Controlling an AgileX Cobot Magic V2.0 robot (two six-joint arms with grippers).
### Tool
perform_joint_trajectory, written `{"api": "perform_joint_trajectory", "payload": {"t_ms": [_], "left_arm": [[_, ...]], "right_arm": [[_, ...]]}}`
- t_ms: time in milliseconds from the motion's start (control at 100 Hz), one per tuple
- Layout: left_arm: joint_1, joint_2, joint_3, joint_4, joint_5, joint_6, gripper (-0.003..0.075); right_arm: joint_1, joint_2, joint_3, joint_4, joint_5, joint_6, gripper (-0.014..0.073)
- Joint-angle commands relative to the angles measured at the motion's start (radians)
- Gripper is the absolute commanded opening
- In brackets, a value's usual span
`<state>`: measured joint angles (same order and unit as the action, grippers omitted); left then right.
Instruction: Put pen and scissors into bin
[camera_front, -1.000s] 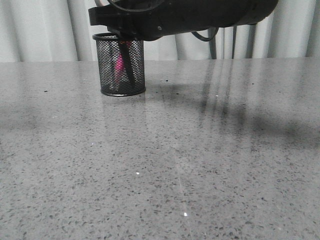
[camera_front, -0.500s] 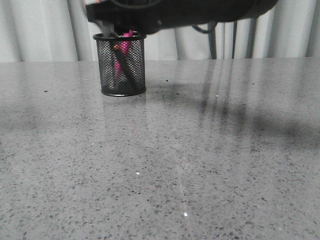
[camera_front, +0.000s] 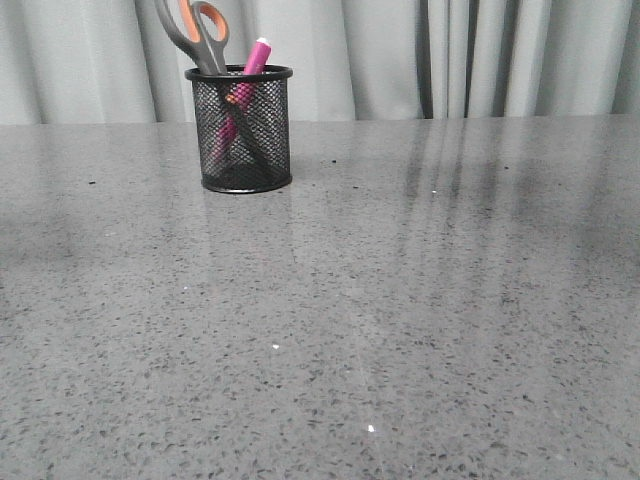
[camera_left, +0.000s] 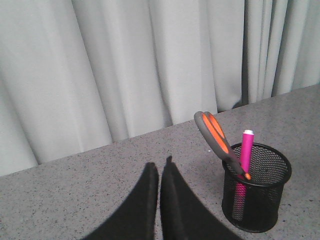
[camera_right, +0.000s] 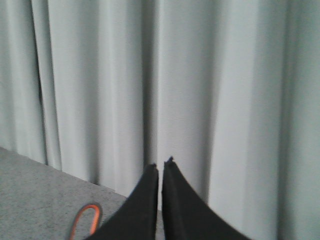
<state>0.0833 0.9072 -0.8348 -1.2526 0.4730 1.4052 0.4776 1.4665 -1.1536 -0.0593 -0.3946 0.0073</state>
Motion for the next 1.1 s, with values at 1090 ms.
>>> {"api": "perform_joint_trajectory", "payload": {"t_ms": [1090], "left_arm": [[0.002,-0.729,0.657,-0.597,-0.274,0.371,-0.0019]], "right_arm": [[-0.150,-0.744,1.068,0.079,-0.398,-0.030,-0.0071]]}}
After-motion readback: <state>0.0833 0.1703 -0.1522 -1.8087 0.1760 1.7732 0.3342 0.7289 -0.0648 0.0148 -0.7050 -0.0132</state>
